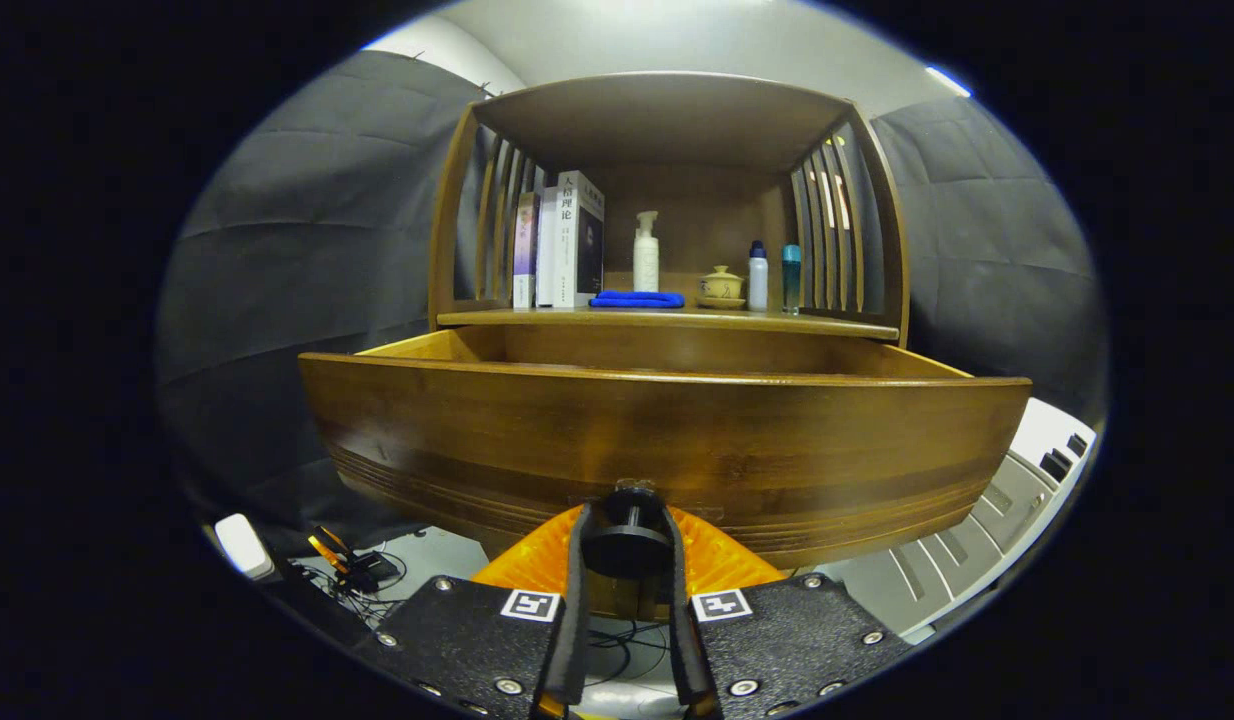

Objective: Pull open the drawer, take out the items inside it, and place them on the countertop above the cabinet.

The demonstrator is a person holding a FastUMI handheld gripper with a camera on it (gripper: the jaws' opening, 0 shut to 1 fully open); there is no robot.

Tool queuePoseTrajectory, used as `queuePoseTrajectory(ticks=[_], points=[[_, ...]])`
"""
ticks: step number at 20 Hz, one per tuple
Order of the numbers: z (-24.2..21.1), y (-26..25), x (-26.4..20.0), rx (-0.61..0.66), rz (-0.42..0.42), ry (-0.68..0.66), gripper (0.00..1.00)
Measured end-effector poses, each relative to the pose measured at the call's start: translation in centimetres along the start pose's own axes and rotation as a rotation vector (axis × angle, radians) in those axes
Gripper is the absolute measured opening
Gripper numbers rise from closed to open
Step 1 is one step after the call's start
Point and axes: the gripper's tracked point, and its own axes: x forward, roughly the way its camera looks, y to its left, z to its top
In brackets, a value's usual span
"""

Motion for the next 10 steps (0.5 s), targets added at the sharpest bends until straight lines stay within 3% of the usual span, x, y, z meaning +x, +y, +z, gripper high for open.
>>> queuePoseTrajectory(ticks=[2,8,10], points=[[0.0,0.1,-0.1,-0.005,0.007,-0.002,0.43],[4.0,-0.5,-2.2,-0.047,0.037,-0.12,0.93],[6.5,-1.0,-2.6,-0.032,0.026,-0.155,0.93]])
